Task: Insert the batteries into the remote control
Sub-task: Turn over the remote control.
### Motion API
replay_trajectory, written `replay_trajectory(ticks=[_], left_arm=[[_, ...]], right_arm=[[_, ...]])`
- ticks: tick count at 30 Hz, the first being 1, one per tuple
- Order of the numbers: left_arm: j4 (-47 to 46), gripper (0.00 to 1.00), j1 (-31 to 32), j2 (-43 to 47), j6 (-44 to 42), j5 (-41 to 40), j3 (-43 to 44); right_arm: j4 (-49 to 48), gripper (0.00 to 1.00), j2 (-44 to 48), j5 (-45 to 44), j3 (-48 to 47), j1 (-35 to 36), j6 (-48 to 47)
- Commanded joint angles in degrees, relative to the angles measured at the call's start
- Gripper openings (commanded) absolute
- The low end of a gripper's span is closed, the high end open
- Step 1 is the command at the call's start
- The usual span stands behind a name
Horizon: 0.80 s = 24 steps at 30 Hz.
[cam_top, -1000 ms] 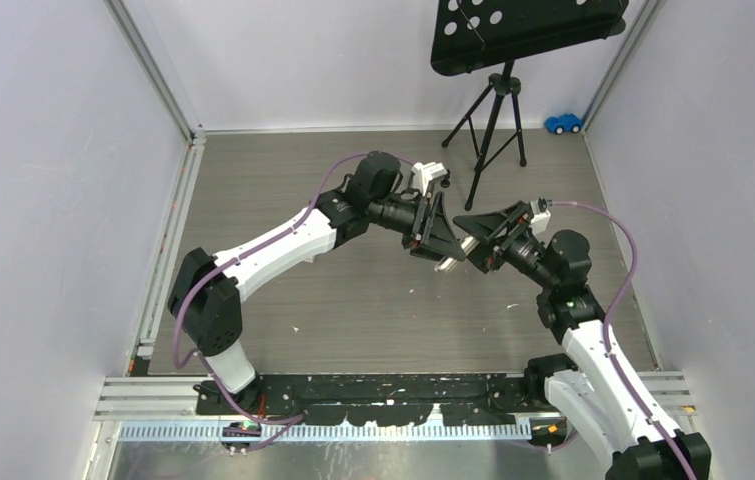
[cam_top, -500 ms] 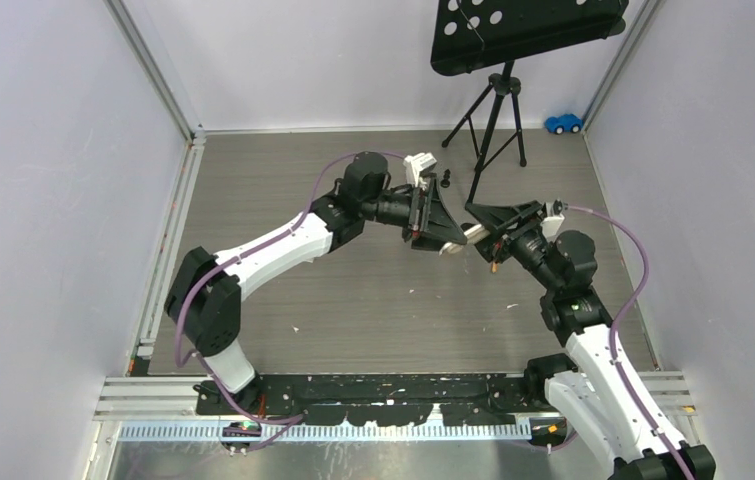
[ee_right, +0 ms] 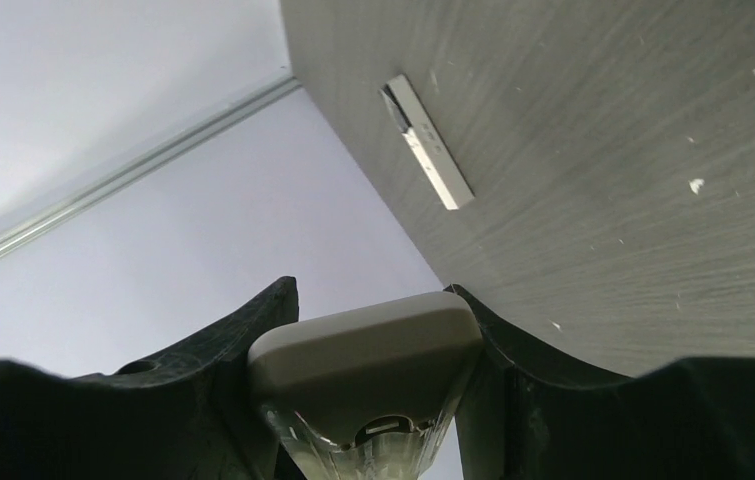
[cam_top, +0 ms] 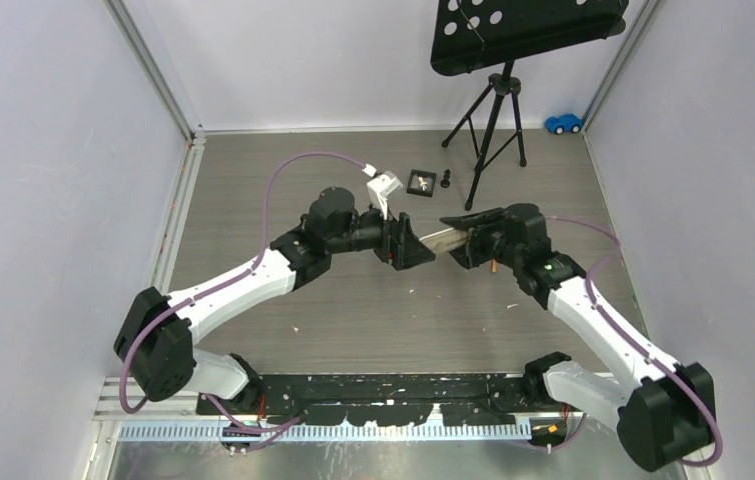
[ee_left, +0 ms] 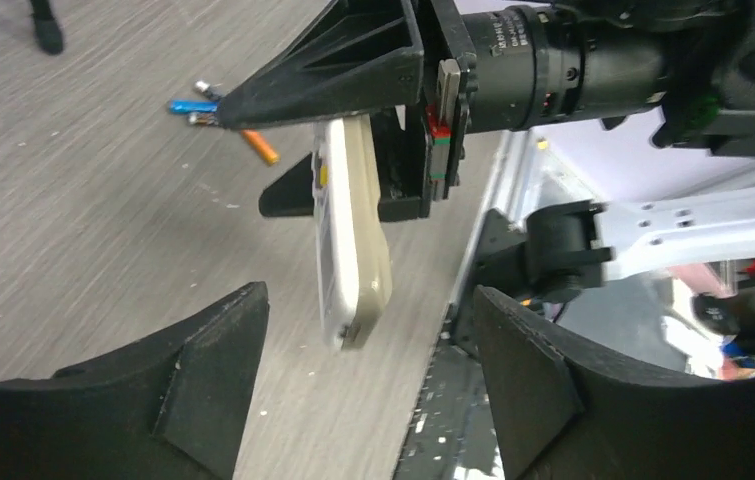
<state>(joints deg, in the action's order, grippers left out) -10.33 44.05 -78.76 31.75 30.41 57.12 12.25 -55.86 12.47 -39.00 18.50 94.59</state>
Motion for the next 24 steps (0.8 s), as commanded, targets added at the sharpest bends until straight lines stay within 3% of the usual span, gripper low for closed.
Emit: replay_trajectory(ticks=[1,6,9,13,16,19,24], left_arm=[[2.84,0.73,1.3,0.38,-13.02,-8.84,-0.32],[-0.8,0.52,1.39,1.67,-11.96,-13.03,-4.17],[-3.07,0.48,1.39,1.8,-9.97,-13.37,-5.41],[-2.81,0.48,1.39,1.65,-7.38,-14.56,-5.9],[-7.9,0.49,1.31,2.4,-4.1,-16.38,-8.14],[-9.87,0.6,1.3,2.03,-2.5,-16.73,-8.46],[-9.97,0.57,1.26,1.71,-2.69,-17.2,-8.17]], right_arm=[[-0.47,0.24,-4.48,-4.64,-3.89,4.19,4.79],[-4.68,0.23,-10.93,-1.97,-5.99,5.45,6.44],[-5.93,0.23,-13.26,-1.08,-6.78,5.88,6.84],[-7.31,0.23,-14.61,-0.82,-7.38,6.02,7.38],[-8.18,0.23,-15.43,0.09,-7.52,6.24,7.28],[-8.77,0.23,-15.94,1.14,-7.22,6.61,7.44],[-9.5,0.23,-15.62,1.97,-6.36,6.92,7.83]])
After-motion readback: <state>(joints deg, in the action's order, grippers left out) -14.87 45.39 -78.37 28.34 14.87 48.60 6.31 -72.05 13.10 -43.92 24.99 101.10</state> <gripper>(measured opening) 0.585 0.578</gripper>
